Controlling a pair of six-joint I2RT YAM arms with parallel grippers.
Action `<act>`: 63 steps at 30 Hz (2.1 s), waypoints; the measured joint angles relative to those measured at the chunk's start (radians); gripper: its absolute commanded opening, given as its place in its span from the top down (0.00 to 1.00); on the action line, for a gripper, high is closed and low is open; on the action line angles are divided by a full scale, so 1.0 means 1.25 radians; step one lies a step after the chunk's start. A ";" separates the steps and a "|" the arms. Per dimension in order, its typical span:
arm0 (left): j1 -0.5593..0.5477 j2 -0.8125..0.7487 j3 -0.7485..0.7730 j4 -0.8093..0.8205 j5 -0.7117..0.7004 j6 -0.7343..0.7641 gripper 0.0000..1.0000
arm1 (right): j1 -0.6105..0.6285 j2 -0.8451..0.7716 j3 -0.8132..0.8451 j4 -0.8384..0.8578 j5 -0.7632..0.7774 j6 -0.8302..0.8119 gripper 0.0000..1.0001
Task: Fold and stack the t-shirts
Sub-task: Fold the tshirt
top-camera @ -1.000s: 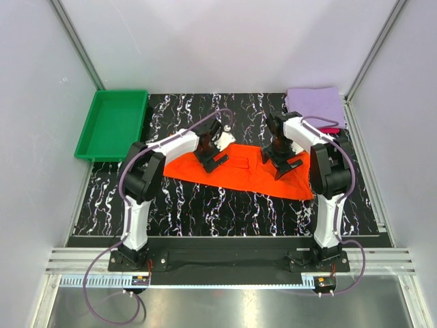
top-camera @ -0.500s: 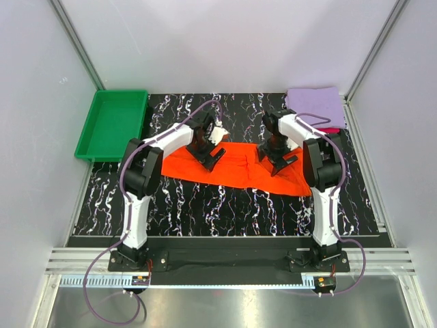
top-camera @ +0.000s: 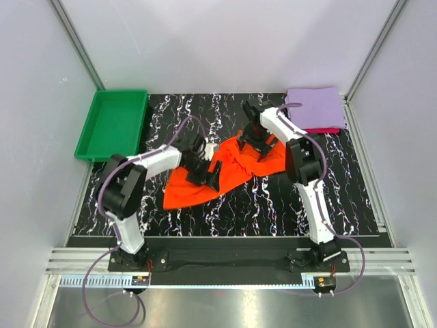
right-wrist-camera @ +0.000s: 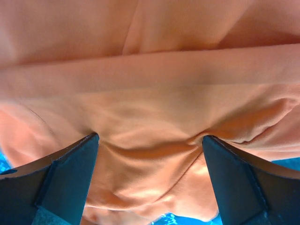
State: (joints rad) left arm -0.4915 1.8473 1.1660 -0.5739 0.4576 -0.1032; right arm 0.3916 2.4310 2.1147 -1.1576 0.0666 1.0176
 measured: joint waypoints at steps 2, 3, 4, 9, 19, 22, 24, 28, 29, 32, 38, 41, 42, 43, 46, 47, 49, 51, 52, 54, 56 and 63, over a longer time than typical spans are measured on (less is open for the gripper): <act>-0.030 -0.044 -0.065 0.031 0.020 -0.061 0.09 | 0.013 0.031 0.055 -0.002 -0.002 -0.048 0.00; -0.050 -0.064 -0.092 0.048 0.032 -0.099 0.09 | 0.017 0.043 0.080 -0.001 -0.004 -0.071 0.00; -0.071 -0.081 -0.118 0.064 0.043 -0.134 0.09 | 0.021 0.054 0.103 0.000 -0.005 -0.095 0.00; -0.175 -0.138 -0.217 0.157 0.074 -0.328 0.09 | 0.028 0.093 0.183 0.043 -0.007 -0.225 0.01; -0.220 -0.151 -0.138 0.069 -0.092 -0.434 0.07 | 0.030 0.149 0.329 0.103 -0.042 -0.452 0.00; -0.206 -0.177 -0.064 0.037 -0.148 -0.406 0.07 | 0.026 0.125 0.359 0.088 -0.041 -0.474 0.00; -0.195 -0.214 -0.026 0.050 -0.170 -0.381 0.08 | 0.019 0.082 0.353 0.070 -0.042 -0.471 0.00; -0.164 -0.274 0.013 0.122 -0.181 -0.330 0.15 | -0.021 -0.080 0.251 0.034 -0.047 -0.451 0.00; -0.151 -0.277 0.024 0.145 -0.178 -0.316 0.18 | -0.034 -0.130 0.221 0.016 -0.043 -0.452 0.00; -0.109 -0.235 0.075 0.204 -0.156 -0.269 0.28 | -0.068 -0.277 0.106 -0.015 -0.016 -0.451 0.00; -0.040 -0.022 0.234 0.308 -0.077 -0.218 0.57 | -0.097 -0.514 -0.154 -0.051 -0.024 -0.407 0.01; -0.025 0.097 0.323 0.332 -0.051 -0.207 0.63 | -0.101 -0.579 -0.262 -0.059 -0.025 -0.395 0.01; -0.024 0.134 0.351 0.336 -0.044 -0.208 0.67 | -0.101 -0.594 -0.294 -0.057 -0.026 -0.393 0.01; -0.023 0.168 0.374 0.339 -0.036 -0.211 0.71 | -0.101 -0.609 -0.324 -0.057 -0.026 -0.391 0.01; -0.019 0.259 0.423 0.364 -0.006 -0.231 0.73 | -0.101 -0.641 -0.392 -0.058 -0.025 -0.388 0.01; -0.018 0.285 0.432 0.367 0.002 -0.240 0.75 | -0.101 -0.651 -0.410 -0.059 -0.026 -0.388 0.01; -0.014 0.326 0.442 0.372 0.012 -0.260 0.76 | -0.101 -0.670 -0.436 -0.059 -0.025 -0.388 0.01; -0.006 0.353 0.443 0.371 0.016 -0.283 0.77 | -0.101 -0.692 -0.459 -0.059 -0.026 -0.385 0.01; 0.000 0.364 0.444 0.372 0.017 -0.295 0.77 | -0.101 -0.704 -0.470 -0.054 -0.027 -0.382 0.01; 0.015 0.391 0.460 0.373 0.030 -0.331 0.79 | -0.101 -0.727 -0.493 -0.049 -0.029 -0.375 0.01; 0.031 0.421 0.486 0.382 0.039 -0.365 0.79 | -0.101 -0.744 -0.515 -0.040 -0.036 -0.367 0.02; 0.097 0.580 0.675 0.397 0.108 -0.521 0.79 | -0.100 -0.754 -0.562 0.001 -0.061 -0.337 0.01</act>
State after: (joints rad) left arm -0.3702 2.5721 2.0098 -0.0780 0.5930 -0.7540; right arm 0.2661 1.4887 1.4117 -1.1561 -0.0101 0.5968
